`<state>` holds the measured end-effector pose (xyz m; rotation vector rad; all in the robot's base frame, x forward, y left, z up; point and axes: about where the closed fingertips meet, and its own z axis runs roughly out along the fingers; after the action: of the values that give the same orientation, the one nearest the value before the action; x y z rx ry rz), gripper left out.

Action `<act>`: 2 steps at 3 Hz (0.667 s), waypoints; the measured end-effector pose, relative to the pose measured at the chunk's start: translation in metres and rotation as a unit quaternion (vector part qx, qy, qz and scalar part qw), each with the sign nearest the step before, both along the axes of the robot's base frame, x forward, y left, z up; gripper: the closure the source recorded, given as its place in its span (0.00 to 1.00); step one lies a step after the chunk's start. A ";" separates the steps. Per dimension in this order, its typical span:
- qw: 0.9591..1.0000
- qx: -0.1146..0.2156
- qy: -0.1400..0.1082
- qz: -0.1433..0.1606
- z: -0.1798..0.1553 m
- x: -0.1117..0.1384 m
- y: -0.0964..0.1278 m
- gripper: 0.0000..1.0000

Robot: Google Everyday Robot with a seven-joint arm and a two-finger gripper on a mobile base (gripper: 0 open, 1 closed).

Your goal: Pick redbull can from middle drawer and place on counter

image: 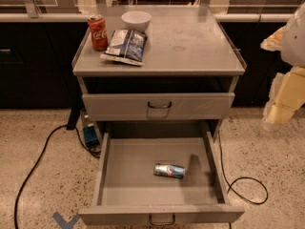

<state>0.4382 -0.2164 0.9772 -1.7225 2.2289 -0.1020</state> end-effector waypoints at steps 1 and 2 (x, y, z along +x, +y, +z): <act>1.000 0.000 0.000 0.000 0.000 0.000 0.000 0.00; 1.000 0.008 0.011 -0.008 -0.016 0.000 0.000 0.00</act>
Offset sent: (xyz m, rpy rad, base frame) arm -0.0002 -0.0002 -0.0420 0.0388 0.0723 -0.0383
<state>0.4382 -0.2159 0.9616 -1.7045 2.2533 -0.0690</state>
